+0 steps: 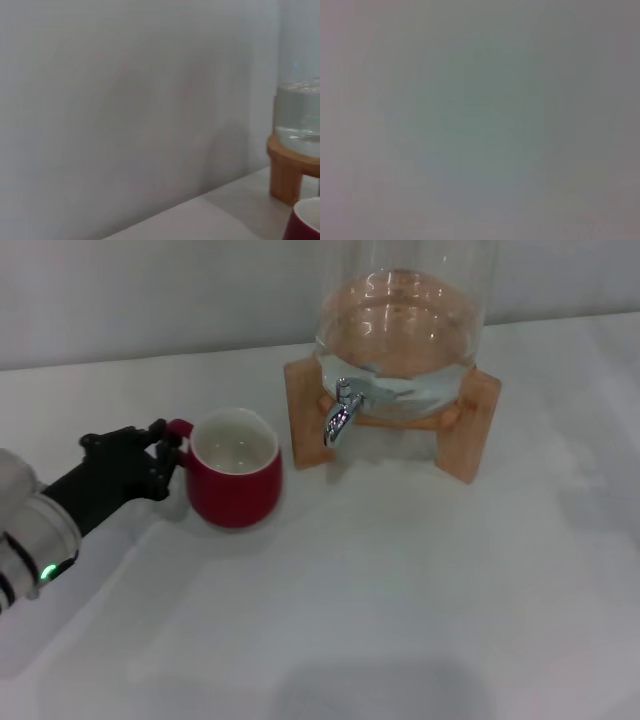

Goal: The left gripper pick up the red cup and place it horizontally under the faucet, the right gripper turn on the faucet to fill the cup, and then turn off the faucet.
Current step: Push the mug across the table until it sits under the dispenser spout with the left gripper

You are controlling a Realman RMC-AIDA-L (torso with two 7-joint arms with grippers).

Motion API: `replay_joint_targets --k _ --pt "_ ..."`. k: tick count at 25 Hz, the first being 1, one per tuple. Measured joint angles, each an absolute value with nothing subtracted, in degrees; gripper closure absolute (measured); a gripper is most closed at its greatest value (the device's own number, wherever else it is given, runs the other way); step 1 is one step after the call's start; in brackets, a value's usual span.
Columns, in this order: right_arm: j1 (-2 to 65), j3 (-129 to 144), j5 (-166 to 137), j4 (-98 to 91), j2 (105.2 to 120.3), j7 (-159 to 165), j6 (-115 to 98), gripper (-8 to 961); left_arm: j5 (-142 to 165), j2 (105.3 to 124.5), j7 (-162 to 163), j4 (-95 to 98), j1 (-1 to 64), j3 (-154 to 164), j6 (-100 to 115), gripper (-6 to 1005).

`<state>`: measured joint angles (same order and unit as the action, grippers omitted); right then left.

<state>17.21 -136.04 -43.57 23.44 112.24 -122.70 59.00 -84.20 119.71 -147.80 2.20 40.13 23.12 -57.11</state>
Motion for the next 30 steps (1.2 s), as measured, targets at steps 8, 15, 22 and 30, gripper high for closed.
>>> replay_joint_targets --k 8,15,22,30 --pt "17.37 -136.05 -43.59 23.49 112.32 -122.7 59.01 323 -83.18 119.76 -147.75 0.2 42.37 24.33 -57.03 845" --pt "17.32 -136.06 -43.6 23.54 112.33 -122.69 59.03 323 -81.42 119.79 -147.7 -0.8 43.22 24.35 -57.03 845" --pt "17.36 -136.06 -43.6 23.64 112.42 -122.69 59.06 323 -79.78 119.8 -147.24 -1.61 43.61 24.35 -57.03 846" --pt "17.5 -136.05 -43.59 23.65 112.41 -122.69 59.07 322 -77.6 119.75 -144.85 -1.72 45.2 24.34 -56.15 846"
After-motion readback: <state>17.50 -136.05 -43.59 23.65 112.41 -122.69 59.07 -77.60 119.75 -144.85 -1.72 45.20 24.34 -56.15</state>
